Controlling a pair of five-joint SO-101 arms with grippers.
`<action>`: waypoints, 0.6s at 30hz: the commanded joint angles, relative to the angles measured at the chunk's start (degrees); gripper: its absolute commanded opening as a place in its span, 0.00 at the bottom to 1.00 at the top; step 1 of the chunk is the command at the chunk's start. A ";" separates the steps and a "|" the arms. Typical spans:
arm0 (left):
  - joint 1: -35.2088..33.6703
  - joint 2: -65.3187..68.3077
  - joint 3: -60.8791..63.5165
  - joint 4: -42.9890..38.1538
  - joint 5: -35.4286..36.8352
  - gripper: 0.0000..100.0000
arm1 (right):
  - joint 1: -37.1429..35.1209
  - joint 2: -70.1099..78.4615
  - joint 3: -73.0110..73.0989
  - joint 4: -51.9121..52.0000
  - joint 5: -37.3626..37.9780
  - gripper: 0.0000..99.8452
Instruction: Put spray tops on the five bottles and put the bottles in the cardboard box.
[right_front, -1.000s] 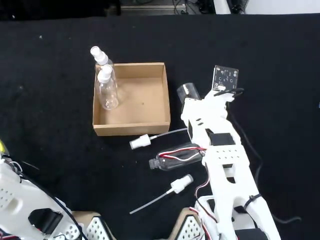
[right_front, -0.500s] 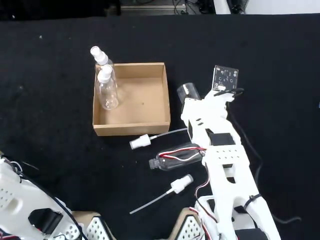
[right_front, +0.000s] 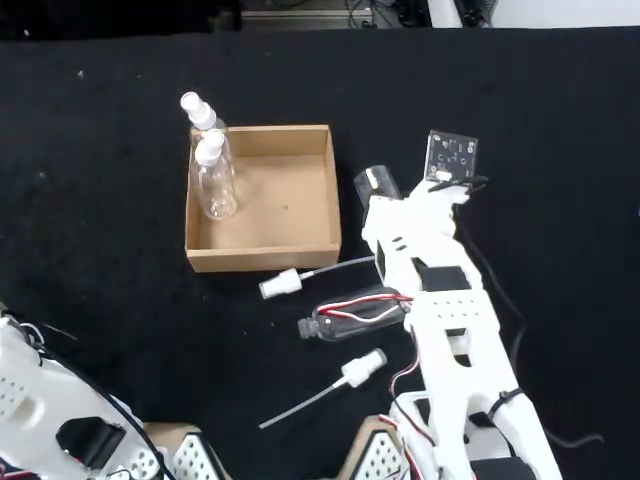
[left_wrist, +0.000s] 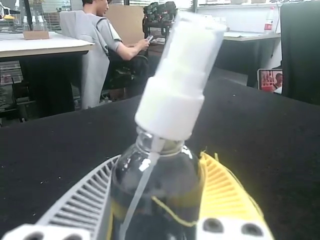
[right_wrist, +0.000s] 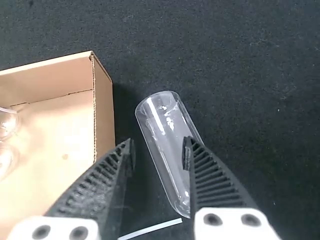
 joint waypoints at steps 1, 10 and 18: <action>1.19 -1.93 1.36 -2.02 0.09 0.03 | -0.53 -1.80 -0.40 -1.49 0.09 0.13; 15.16 -21.80 15.60 -3.87 -0.18 0.03 | -0.53 -1.80 -0.40 -1.49 0.09 0.13; 25.54 -41.93 14.90 12.04 0.00 0.03 | -0.53 -1.80 -0.40 -1.49 0.09 0.13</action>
